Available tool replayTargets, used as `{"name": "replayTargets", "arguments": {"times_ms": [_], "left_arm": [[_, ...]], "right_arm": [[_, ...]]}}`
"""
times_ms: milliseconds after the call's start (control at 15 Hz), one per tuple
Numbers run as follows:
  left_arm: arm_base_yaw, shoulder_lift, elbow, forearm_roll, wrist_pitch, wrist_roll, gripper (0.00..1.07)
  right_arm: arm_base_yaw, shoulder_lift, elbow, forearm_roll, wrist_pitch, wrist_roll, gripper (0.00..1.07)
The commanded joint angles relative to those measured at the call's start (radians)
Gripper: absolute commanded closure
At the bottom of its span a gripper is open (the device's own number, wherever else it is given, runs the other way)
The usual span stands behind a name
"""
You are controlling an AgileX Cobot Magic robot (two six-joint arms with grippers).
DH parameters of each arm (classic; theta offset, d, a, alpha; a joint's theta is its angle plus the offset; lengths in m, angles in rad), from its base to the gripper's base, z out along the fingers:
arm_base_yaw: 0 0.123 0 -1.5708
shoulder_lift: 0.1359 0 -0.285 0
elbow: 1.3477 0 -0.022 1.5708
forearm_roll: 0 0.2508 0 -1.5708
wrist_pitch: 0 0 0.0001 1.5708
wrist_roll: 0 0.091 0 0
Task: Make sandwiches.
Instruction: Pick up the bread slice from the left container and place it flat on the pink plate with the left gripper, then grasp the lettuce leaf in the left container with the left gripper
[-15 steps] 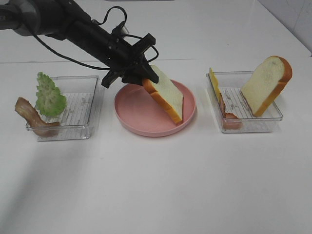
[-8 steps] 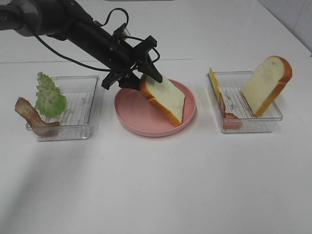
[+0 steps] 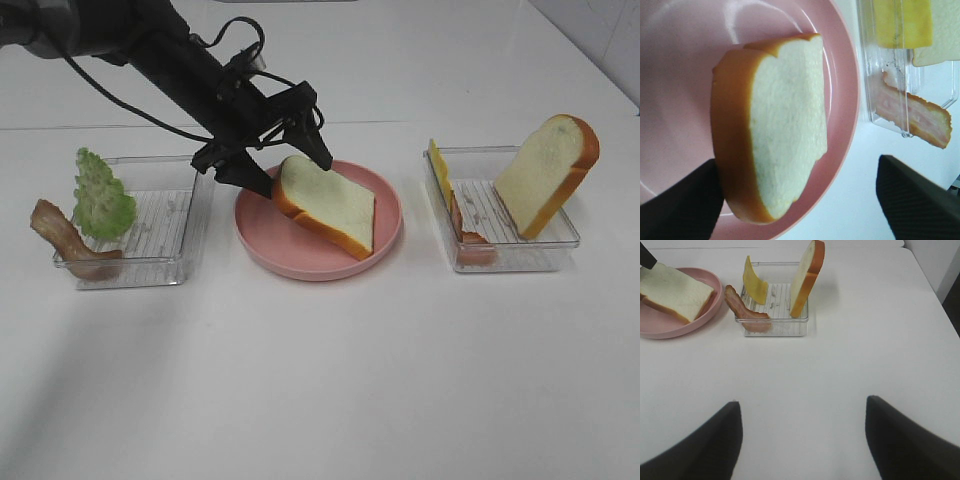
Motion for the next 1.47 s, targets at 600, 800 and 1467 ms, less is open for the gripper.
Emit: {"name": "replayTargets", "arguments": {"times_ms": [600,800,1467], "left_arm": [[0.000,-0.026,-0.300,0.308,0.254,-0.148,0.27],[0.014,-0.048,-0.341,0.437,0.262,-0.173,0.27],[0.169,-0.189,-0.311,0.645,0.262,-0.221,0.27]], "right_arm": [[-0.008,-0.005,0.002,-0.001,-0.013,-0.007,0.41],[-0.008,-0.005,0.002,-0.001,-0.013,-0.007,0.41],[-0.008,-0.005,0.002,0.001,-0.013,-0.007,0.41]]}}
